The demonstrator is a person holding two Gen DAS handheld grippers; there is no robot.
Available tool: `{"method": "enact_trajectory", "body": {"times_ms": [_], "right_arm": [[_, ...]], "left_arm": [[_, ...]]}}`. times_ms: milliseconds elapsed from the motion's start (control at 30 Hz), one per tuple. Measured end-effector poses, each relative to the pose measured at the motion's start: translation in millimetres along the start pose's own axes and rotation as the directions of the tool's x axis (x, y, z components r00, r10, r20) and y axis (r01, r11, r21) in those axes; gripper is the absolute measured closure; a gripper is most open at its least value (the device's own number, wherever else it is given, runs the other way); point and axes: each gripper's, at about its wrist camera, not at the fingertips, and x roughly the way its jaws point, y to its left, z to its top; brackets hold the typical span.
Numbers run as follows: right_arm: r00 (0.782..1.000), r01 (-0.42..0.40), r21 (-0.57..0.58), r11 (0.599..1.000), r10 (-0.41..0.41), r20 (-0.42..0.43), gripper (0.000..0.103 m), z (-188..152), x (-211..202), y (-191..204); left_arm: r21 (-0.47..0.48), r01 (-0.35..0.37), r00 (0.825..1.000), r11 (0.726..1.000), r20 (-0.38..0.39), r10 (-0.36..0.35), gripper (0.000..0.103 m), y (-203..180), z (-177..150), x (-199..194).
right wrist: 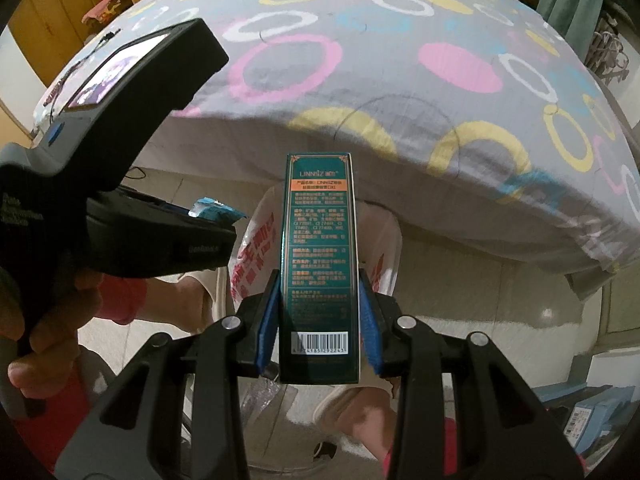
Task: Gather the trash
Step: 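Lower both tools with their items down into the white plastic bag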
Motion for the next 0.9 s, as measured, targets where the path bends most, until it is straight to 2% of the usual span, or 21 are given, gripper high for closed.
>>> {"method": "enact_trajectory", "body": {"times_ms": [333,500,900], "right_arm": [[0.998,-0.019,0.041,0.999,0.021,-0.06,0.068,-4,41,-8],[0.995,-0.033,0.096,0.995,0.042,-0.085,0.068,-5,64,-19],[0.987,-0.038,0.13,0.991,0.058,-0.151,0.067,-3,110,-30]], "left_arm": [[-0.02,0.002,0.999,1.0,-0.052,-0.003,0.073,4,10,34],[-0.027,-0.003,0.995,1.0,-0.097,0.001,0.073,4,12,55],[-0.053,-0.005,0.986,0.999,-0.165,-0.003,0.073,6,20,95]]}}
